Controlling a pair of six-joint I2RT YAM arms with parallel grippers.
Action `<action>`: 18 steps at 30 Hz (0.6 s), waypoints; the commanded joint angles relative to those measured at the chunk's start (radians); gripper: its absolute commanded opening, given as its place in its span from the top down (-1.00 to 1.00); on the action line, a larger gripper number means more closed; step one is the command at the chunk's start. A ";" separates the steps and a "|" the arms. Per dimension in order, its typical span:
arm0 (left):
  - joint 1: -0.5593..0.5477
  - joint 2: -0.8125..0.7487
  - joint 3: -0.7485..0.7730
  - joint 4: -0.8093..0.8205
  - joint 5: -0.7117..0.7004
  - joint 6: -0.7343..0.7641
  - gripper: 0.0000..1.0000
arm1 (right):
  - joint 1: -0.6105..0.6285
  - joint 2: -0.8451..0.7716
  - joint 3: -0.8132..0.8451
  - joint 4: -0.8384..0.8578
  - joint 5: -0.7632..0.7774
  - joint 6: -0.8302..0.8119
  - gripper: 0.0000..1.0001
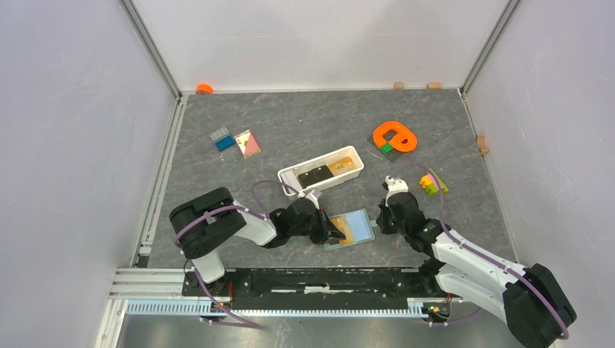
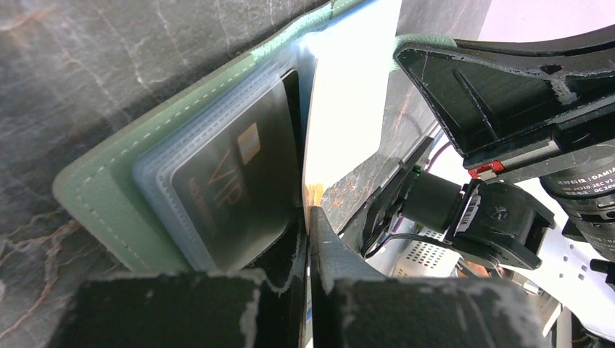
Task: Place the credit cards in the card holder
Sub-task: Insert the credit card into the card holder.
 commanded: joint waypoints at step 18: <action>0.044 0.059 0.013 -0.112 0.059 0.112 0.96 | 0.003 -0.001 0.012 -0.073 0.040 0.003 1.00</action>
